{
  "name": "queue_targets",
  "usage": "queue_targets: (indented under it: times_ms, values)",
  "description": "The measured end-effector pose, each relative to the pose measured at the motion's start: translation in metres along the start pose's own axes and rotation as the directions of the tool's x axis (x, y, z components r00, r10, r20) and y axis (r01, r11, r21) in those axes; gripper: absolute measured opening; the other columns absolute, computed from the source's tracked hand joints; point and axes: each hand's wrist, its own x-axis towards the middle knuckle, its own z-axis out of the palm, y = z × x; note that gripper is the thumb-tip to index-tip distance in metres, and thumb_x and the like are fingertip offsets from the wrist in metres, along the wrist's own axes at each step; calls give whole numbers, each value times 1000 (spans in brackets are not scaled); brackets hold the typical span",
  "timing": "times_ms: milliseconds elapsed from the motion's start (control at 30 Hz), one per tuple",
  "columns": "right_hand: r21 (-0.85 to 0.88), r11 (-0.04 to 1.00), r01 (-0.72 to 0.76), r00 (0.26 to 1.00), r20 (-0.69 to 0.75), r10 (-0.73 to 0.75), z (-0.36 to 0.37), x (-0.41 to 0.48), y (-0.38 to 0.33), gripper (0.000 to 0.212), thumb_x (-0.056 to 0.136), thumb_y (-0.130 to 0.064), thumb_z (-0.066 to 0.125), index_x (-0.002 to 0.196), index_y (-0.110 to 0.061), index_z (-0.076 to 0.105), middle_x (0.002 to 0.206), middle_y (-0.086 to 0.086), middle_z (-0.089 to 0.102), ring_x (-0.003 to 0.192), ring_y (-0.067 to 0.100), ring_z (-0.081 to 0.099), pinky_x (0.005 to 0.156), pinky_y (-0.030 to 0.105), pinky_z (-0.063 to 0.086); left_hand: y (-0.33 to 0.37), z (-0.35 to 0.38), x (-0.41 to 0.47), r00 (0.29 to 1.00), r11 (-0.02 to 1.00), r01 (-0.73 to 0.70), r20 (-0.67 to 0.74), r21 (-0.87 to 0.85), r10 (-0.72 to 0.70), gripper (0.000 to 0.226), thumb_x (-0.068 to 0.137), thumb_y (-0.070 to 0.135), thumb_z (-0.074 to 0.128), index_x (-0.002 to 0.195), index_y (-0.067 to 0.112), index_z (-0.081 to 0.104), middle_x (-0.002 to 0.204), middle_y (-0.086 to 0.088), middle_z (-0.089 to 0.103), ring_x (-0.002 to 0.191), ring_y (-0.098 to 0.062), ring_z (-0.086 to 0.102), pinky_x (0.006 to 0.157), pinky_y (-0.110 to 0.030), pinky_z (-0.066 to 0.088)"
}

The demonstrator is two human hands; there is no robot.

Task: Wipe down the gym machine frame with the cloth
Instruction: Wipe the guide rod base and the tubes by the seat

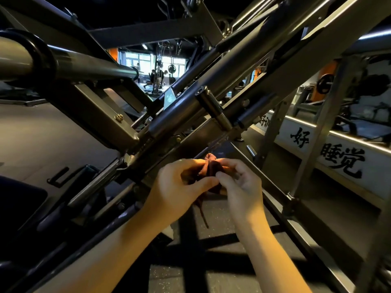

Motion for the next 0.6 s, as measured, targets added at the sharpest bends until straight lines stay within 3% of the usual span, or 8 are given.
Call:
queue_targets:
  times_ms: [100, 200, 300, 433, 533, 600]
  values:
    - [38, 999, 14, 999, 43, -16, -4, 0, 3, 38, 97, 0, 58, 104, -35, 70, 98, -31, 70, 99, -8, 65, 79, 9, 52, 2, 0, 2, 994, 958, 112, 37, -263, -106, 31, 80, 39, 68, 107, 23, 72, 99, 6, 78, 96, -9, 75, 83, -23, 59]
    - [83, 996, 15, 997, 74, -21, -8, 2, 6, 42, 97, 6, 54, 106, -31, 72, 102, -19, 73, 101, -5, 66, 82, 8, 50, 8, 3, 6, 981, 924, 182, -1, -336, -193, 24, 77, 33, 73, 99, 22, 73, 93, 12, 78, 94, -6, 75, 75, -13, 55]
    - [113, 993, 16, 992, 121, -30, -13, 1, 9, 44, 96, 11, 51, 105, -26, 74, 104, -10, 74, 103, 0, 67, 87, 12, 51, 16, 9, 9, 964, 915, 241, -27, -323, -263, 22, 81, 34, 75, 100, 22, 74, 92, 11, 78, 90, -1, 73, 70, -11, 54]
    - [78, 997, -5, 992, 125, -5, -22, 4, 10, 38, 95, 7, 56, 98, -27, 74, 101, -19, 76, 100, -4, 67, 83, 8, 49, 18, 11, 17, 909, 898, 386, -77, -210, -409, 16, 95, 26, 69, 110, 32, 71, 99, 11, 72, 94, -5, 69, 70, -16, 51]
    - [66, 997, -43, 999, 17, 42, -34, 13, 11, 29, 97, -3, 60, 98, -28, 73, 100, -12, 77, 91, 1, 70, 75, 17, 50, 23, 7, 27, 916, 929, 355, -160, -101, -367, 19, 97, 24, 66, 114, 33, 65, 105, 11, 66, 100, -7, 65, 83, -27, 55]
    - [37, 996, -81, 995, -52, 83, -37, 20, 13, 28, 98, -6, 60, 100, -31, 71, 104, -9, 75, 93, 1, 68, 75, 16, 50, 25, 6, 37, 939, 963, 269, -232, 32, -255, 23, 96, 24, 67, 118, 31, 62, 103, 14, 63, 96, -2, 63, 81, -21, 53]
